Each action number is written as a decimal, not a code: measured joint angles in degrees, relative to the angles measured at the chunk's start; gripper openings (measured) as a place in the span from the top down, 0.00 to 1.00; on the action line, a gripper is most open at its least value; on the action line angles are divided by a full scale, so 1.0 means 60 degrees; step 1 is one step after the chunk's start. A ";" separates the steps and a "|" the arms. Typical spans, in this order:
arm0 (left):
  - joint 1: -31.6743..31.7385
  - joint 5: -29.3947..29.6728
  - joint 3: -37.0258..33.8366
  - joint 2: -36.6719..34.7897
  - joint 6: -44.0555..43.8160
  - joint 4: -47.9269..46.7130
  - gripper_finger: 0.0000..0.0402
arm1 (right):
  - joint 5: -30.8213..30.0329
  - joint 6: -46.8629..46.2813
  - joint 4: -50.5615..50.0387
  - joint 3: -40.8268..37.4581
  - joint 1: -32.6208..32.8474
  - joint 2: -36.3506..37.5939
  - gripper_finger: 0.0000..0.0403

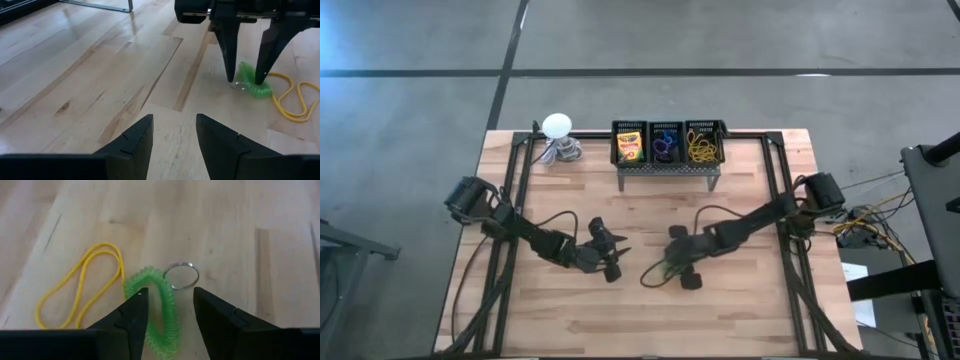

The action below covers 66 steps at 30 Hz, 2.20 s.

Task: Pick & Place Office Desk Supplies
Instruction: Put the green spring keychain into the middle black bin on the shelf, then put the yellow rubber band into the right black bin on the shelf

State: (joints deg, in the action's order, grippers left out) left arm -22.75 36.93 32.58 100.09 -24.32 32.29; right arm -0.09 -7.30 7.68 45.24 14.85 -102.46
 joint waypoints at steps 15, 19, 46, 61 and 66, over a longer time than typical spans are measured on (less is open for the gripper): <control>0.0002 -0.0004 -0.0002 0.0000 -0.0033 -0.0144 0.61 | -0.0307 0.0759 -0.0090 0.0610 0.0032 0.0066 0.94; 0.0001 -0.0004 0.0000 0.0000 -0.0036 -0.0150 0.61 | -0.1302 0.1870 0.0837 0.0848 0.0023 0.0530 0.94; -0.0001 -0.0007 0.0004 0.0000 -0.0055 -0.0279 0.61 | -0.1895 0.1570 -0.6964 0.5773 -0.6395 0.1354 0.93; -0.0002 -0.0007 0.0000 0.0000 -0.0033 -0.0321 0.61 | -0.1324 0.1343 -0.7368 0.5882 -0.5723 0.2554 0.62; 0.0001 -0.0007 0.0000 -0.0001 -0.0033 -0.0332 0.61 | -0.1621 0.1247 -0.7123 0.5091 -0.3937 0.3366 0.63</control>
State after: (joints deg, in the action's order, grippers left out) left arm -22.75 36.88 32.58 100.09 -24.51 30.30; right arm -9.81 0.18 -35.06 75.79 -8.77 -82.26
